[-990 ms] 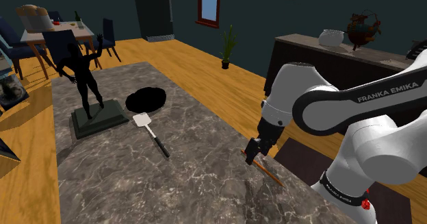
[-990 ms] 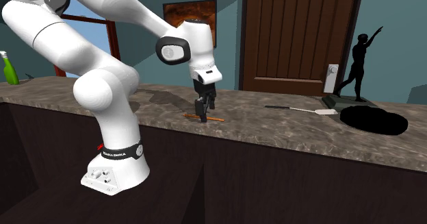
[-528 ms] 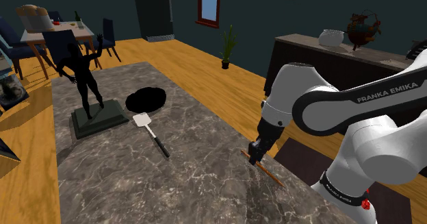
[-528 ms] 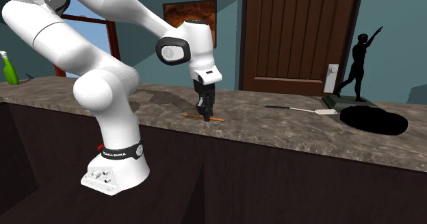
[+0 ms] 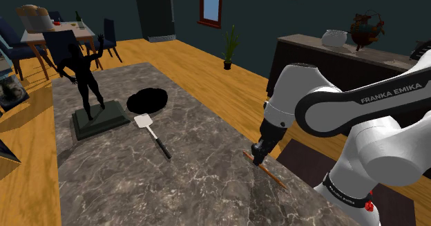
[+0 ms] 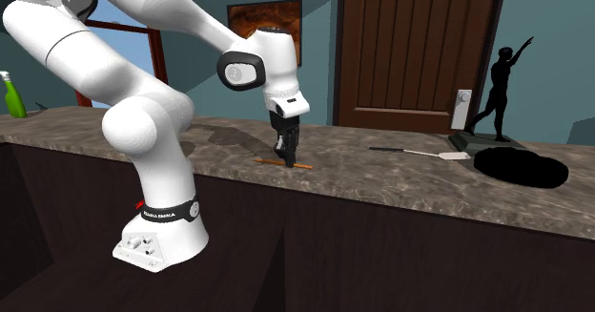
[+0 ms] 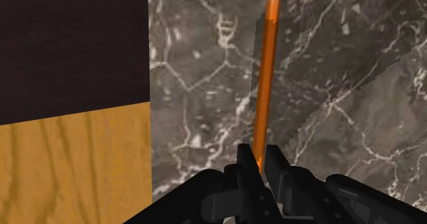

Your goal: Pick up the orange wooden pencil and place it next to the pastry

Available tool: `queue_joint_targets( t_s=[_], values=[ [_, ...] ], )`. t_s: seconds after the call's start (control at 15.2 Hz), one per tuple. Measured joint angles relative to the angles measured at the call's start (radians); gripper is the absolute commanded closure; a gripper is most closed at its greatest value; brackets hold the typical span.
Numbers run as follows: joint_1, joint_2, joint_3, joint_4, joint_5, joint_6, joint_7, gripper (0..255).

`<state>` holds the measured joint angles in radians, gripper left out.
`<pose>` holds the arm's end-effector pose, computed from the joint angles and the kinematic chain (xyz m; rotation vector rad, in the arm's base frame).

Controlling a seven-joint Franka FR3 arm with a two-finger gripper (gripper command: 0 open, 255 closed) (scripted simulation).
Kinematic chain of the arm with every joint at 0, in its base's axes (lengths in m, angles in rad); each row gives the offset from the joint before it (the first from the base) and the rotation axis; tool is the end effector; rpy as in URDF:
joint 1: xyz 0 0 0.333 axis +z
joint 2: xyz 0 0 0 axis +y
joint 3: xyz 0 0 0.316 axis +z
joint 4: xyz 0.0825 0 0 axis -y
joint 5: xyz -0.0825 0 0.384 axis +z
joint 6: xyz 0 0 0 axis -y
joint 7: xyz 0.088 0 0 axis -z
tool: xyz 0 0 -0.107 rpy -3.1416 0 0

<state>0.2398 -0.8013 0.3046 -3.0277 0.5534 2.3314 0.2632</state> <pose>0.2520 0.1350 0.3394 -2.9026 0.2354 -0.0573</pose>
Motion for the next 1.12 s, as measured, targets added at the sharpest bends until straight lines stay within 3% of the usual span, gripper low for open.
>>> queue_joint_targets(
  t_s=[1.12],
  values=[
    [-0.051,-0.145,-0.051,0.151,-0.106,-0.290,0.065,255]
  ],
)
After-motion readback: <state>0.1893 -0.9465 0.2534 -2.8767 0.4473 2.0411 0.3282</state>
